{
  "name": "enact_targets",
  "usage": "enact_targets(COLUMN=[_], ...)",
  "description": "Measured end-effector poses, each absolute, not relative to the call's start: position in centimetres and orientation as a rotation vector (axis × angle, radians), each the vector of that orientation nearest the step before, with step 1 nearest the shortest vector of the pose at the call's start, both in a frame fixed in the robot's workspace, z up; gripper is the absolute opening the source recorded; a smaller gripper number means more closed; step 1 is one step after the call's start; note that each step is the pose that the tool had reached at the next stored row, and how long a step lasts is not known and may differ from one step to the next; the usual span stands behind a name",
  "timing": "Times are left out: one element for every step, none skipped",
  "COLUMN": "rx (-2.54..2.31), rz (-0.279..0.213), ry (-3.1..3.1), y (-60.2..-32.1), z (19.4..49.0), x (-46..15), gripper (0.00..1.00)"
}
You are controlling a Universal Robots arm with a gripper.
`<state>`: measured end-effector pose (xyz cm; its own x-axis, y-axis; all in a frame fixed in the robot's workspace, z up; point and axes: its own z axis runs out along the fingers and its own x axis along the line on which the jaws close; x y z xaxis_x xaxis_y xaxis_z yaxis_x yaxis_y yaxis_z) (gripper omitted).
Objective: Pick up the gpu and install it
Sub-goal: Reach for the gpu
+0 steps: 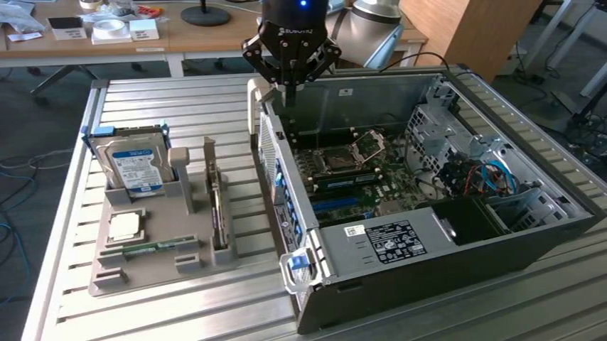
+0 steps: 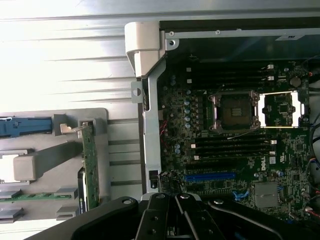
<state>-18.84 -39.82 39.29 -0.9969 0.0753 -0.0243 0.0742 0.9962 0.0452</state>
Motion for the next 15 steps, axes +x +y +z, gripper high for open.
enact_targets(rx=[0.117,0.117,0.117,0.117,0.117,0.116,0.117,0.117,0.117,0.117,0.117,0.116,0.116,0.116,0.116], rz=[0.069,0.069,0.069,0.069,0.069,0.069,0.069,0.069,0.069,0.069,0.069,0.069,0.069,0.069,0.069], ry=[3.113,3.113,3.113,3.113,3.113,3.113,3.113,3.113,3.113,3.113,3.113,3.113,3.113,3.113,3.113], y=[-39.8,-39.8,-39.8,-39.8,-39.8,-39.8,-39.8,-39.8,-39.8,-39.8,-39.8,-39.8,-39.8,-39.8,-39.8], z=[39.3,39.3,39.3,39.3,39.3,39.3,39.3,39.3,39.3,39.3,39.3,39.3,39.3,39.3,39.3], x=[-18.9,-18.9,-19.0,-19.1,-19.2,-19.3,-19.4,-19.5,-19.7,-19.8,-20.0,-20.1,-20.3,-20.5,-20.7], gripper=[0.11,0.11,0.11,0.11,0.11,0.11,0.11,0.11,0.11,0.11,0.11,0.11,0.11,0.11,0.11])
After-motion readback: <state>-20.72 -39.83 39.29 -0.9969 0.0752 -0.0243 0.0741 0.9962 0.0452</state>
